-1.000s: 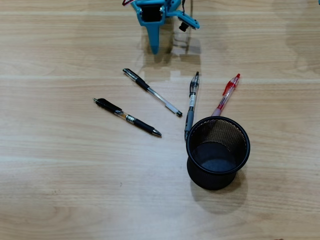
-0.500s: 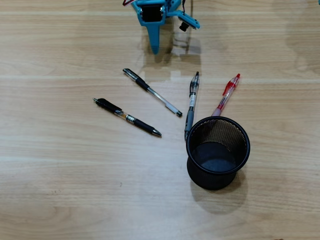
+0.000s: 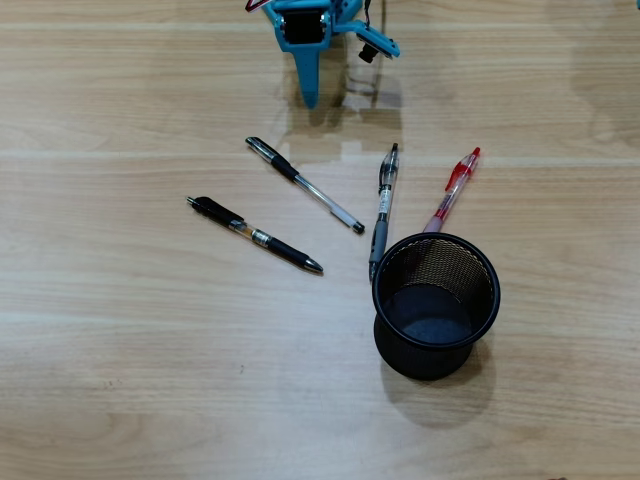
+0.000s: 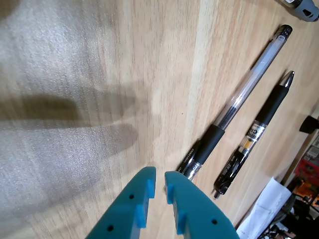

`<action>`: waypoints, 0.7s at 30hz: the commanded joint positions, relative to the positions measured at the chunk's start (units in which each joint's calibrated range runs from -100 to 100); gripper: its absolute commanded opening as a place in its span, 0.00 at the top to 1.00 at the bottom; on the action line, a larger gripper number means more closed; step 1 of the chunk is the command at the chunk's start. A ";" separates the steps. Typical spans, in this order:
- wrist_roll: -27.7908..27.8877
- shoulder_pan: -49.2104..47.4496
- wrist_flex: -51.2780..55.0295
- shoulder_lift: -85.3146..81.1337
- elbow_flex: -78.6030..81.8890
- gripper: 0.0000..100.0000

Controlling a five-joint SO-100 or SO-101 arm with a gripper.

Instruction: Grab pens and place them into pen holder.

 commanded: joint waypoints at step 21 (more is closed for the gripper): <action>-6.29 7.96 -0.60 29.55 -41.53 0.98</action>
